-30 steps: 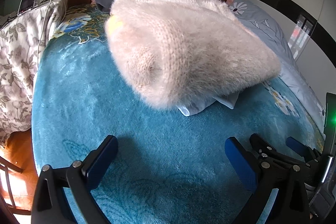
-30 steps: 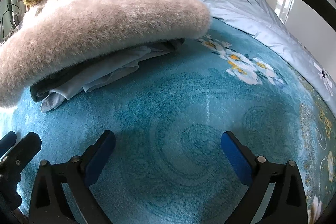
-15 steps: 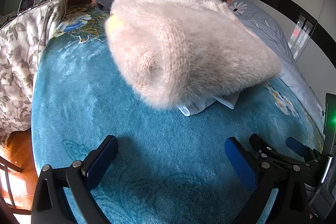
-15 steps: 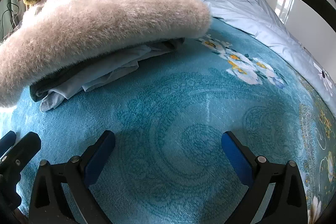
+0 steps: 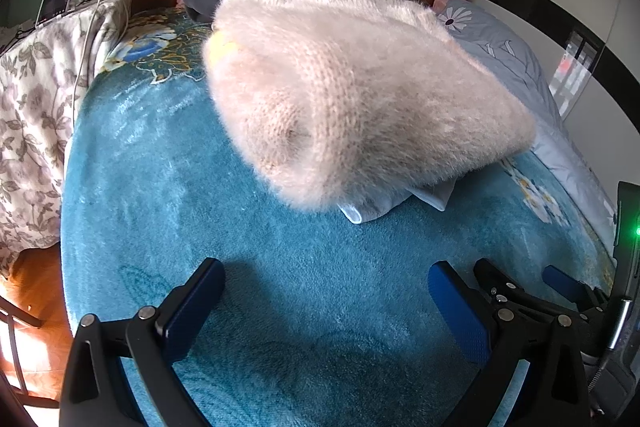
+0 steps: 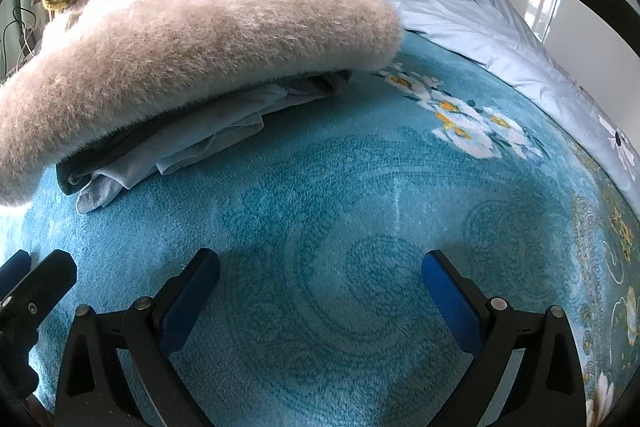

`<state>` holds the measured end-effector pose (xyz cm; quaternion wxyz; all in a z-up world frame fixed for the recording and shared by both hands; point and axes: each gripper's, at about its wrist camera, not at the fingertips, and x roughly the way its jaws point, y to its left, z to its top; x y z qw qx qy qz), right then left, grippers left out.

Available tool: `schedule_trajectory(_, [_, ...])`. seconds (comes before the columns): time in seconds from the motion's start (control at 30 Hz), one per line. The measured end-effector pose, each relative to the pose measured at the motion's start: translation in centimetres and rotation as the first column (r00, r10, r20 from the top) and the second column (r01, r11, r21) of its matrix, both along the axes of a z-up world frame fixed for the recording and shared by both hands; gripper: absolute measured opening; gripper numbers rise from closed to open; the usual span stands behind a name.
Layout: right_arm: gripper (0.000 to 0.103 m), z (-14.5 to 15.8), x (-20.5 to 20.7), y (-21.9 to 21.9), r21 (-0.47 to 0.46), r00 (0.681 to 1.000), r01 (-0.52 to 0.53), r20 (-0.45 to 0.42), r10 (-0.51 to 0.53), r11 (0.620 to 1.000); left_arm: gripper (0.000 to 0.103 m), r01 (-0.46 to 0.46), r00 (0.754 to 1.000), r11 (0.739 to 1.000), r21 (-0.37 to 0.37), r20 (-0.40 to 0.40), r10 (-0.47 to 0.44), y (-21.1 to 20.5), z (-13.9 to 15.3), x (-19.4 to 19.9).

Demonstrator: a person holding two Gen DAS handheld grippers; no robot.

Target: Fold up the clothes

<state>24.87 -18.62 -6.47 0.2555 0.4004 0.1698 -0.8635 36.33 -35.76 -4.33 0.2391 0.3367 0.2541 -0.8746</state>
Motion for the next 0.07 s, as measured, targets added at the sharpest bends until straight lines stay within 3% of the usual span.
schedule_trajectory(0.07, [0.101, -0.01, -0.03, 0.0, -0.001, 1.0, 0.0, 0.001, 0.0, 1.0, 0.103, -0.001, 1.0, 1.0, -0.003, 0.003, 0.001, 0.12, 0.03, -0.03])
